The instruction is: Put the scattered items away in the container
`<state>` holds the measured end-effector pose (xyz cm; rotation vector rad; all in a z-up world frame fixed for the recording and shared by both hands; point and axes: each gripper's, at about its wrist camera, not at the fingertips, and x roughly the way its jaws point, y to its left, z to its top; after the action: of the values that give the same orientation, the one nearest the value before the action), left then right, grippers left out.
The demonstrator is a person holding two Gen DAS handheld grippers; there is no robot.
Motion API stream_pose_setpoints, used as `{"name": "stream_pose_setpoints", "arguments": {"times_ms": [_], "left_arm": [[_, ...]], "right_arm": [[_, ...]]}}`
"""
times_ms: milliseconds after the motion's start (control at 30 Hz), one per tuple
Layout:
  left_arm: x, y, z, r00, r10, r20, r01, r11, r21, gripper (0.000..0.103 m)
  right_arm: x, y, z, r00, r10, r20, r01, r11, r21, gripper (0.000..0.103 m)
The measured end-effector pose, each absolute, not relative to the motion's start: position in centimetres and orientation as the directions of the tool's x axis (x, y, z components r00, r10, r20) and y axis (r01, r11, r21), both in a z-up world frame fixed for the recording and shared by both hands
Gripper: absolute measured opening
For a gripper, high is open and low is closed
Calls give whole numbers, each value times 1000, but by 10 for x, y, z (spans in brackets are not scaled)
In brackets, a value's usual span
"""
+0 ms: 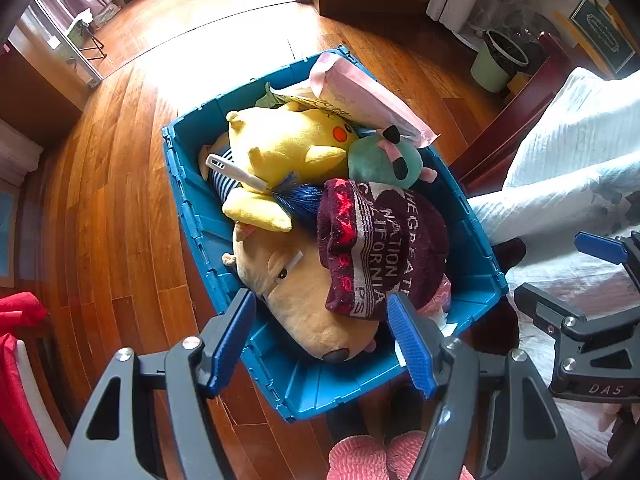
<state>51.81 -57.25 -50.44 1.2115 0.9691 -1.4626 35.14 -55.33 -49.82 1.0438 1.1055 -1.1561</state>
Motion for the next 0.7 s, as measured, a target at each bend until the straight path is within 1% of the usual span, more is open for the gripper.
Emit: {"name": "stream_pose_setpoints", "arguments": {"times_ms": [200,600,700], "left_arm": [[518,-571,-506,-45,-176,-983,975,-222,-5,68],[520,-568,-498,-50,-214,-976,976,-217,-2,68],[521,-567,-498,-54,-207,-977,978,-211,-9,68]], "right_arm": [[356,-552,-498,67,-146,-987,991,123,49,100],[360,-553,-494,71,-156,-985,990,134,50,100],[359,-552,-495,72,-155,-985,990,133,51,100]]}}
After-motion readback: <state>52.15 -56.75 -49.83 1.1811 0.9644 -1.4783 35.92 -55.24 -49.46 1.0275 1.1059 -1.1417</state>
